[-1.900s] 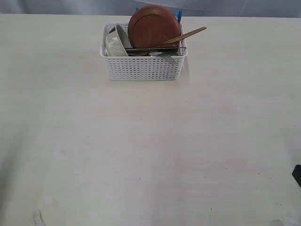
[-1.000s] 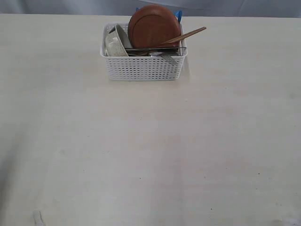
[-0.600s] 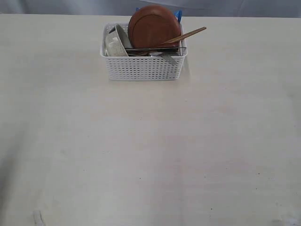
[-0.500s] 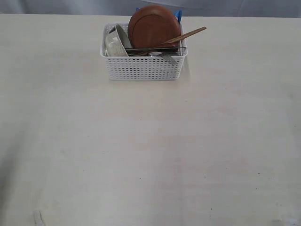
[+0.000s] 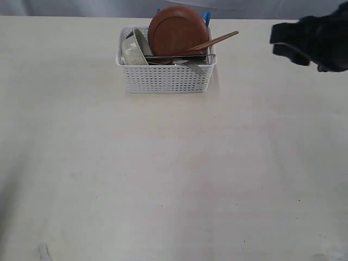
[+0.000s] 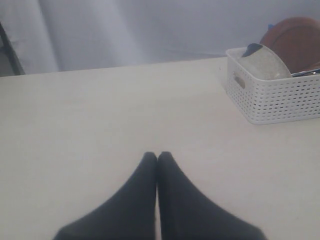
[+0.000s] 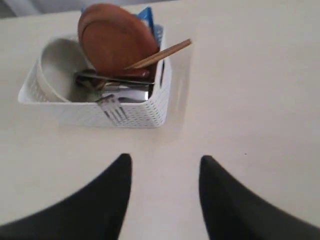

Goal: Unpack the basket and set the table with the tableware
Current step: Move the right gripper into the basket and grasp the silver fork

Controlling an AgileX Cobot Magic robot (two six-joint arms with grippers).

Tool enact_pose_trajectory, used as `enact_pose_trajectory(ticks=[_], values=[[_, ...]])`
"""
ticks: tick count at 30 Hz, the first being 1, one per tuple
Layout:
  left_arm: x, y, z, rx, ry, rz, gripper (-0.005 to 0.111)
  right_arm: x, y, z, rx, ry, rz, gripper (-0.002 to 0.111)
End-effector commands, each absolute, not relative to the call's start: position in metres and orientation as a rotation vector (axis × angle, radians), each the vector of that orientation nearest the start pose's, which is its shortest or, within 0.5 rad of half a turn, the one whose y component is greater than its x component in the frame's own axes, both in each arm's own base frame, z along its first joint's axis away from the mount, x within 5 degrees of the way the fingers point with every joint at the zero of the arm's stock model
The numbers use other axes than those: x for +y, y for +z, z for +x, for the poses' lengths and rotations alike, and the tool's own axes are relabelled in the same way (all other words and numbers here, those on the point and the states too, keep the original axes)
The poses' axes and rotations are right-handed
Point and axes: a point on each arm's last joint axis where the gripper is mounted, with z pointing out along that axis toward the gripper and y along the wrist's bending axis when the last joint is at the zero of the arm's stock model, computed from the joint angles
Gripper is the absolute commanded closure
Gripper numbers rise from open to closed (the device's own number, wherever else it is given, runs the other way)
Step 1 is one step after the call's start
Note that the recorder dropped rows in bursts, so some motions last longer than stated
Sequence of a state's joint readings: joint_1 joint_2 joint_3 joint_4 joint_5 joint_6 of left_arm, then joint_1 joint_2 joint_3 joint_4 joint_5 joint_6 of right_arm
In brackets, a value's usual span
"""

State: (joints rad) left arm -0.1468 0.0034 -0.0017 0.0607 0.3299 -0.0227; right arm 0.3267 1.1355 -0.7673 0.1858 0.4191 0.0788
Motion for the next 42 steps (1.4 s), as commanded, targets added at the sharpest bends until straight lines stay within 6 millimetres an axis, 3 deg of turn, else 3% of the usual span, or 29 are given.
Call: enact_pose_trajectory(ticks=[1, 9, 17, 28, 36, 42], values=[[-0.007, 0.184, 0.054, 1.797, -0.071, 0.153, 0.107, 0.112, 0.291, 0.234, 2.361, 0.389, -0.337, 0.051], [-0.007, 0.184, 0.054, 1.797, -0.071, 0.153, 0.107, 0.165, 0.278, 0.27, 2.555, 0.387, -0.563, 0.051], [-0.007, 0.184, 0.054, 1.797, -0.071, 0.153, 0.107, 0.201, 0.245, 0.303, 2.621, 0.361, -0.684, 0.051], [-0.007, 0.184, 0.054, 1.797, -0.071, 0.153, 0.107, 0.216, 0.204, 0.339, 2.628, 0.257, -0.734, 0.051], [-0.007, 0.184, 0.054, 1.797, -0.071, 0.153, 0.107, 0.217, 0.211, 0.342, 2.576, 0.244, -0.769, 0.051], [-0.007, 0.184, 0.054, 1.797, -0.071, 0.153, 0.107, 0.21, 0.211, 0.347, 2.526, 0.099, -0.852, 0.051]])
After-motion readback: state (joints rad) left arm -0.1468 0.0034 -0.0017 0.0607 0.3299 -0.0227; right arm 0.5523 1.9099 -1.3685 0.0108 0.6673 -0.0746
